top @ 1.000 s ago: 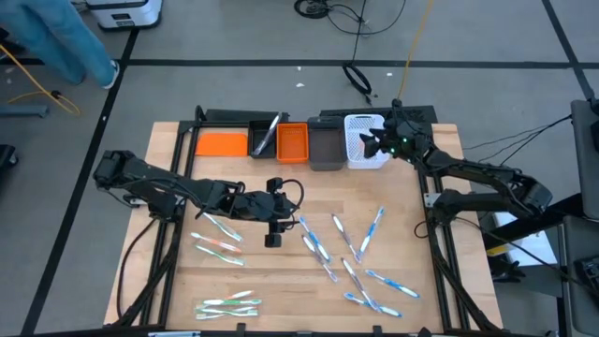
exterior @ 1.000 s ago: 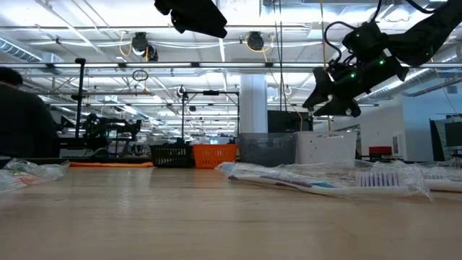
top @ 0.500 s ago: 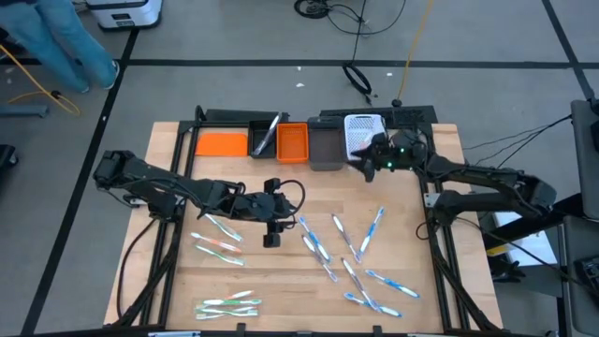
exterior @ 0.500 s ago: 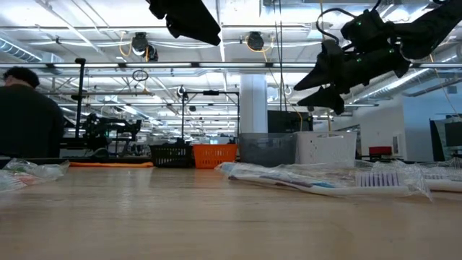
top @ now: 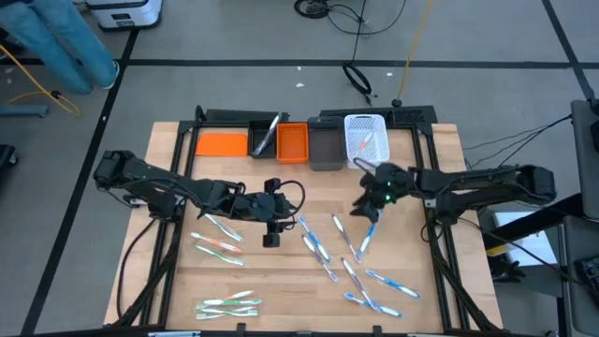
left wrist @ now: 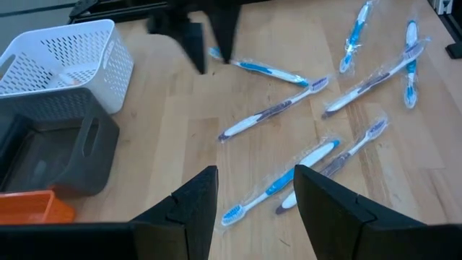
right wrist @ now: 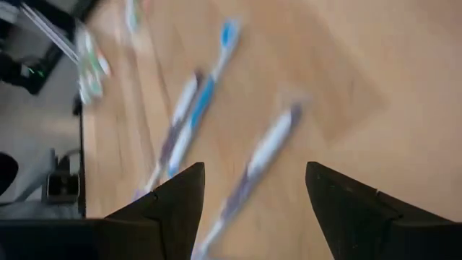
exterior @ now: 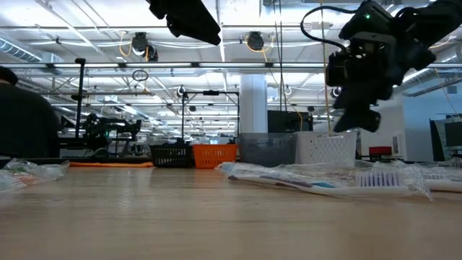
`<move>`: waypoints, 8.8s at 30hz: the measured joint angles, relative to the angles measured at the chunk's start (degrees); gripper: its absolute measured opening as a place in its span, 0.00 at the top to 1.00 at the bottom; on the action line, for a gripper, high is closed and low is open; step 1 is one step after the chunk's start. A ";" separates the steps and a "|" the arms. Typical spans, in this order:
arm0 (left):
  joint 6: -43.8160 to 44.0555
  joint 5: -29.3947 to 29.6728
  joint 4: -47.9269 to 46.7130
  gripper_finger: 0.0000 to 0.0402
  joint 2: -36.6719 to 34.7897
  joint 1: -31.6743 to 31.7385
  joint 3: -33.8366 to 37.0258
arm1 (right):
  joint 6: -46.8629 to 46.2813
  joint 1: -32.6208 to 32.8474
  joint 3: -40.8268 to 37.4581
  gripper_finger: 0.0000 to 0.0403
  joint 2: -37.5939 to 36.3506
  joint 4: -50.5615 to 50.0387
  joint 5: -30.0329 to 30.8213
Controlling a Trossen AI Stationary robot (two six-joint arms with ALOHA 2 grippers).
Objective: Pick & Place Toothbrushes
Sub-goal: Put the blue toothbrush into the orange bin
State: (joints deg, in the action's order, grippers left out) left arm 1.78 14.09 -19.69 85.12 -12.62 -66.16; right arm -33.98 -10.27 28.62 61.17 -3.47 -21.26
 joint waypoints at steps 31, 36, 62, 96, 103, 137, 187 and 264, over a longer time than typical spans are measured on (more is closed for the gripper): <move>-0.37 0.00 0.20 0.55 0.00 0.00 0.01 | -27.06 10.02 -0.02 0.42 0.00 -28.04 8.15; -0.32 0.00 0.20 0.55 0.00 0.00 0.01 | -27.34 10.02 -0.02 0.42 0.00 -26.97 12.70; -0.52 0.00 0.05 0.55 0.00 0.00 0.01 | -28.22 9.99 -0.11 0.94 6.33 -27.02 23.04; -0.22 0.00 1.29 0.55 0.00 0.01 0.01 | -3.75 9.99 -0.09 1.00 -1.42 21.04 22.84; -0.36 -0.02 7.80 0.55 0.00 0.21 0.01 | 4.97 10.02 -0.07 1.00 -1.40 36.00 24.46; 6.76 -0.99 32.02 0.55 7.12 7.26 0.08 | 19.88 10.81 0.02 1.00 5.27 66.55 24.11; 7.64 -10.08 40.40 0.99 10.76 10.19 -0.03 | 23.13 11.13 0.02 0.91 5.25 62.98 22.29; 17.61 7.08 50.97 0.99 17.54 38.12 16.71 | 30.40 23.89 -0.02 0.55 4.90 57.58 26.12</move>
State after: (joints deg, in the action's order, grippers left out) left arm 19.39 21.17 31.28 102.66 25.50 -49.45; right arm -3.57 13.63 28.60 66.06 54.12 4.86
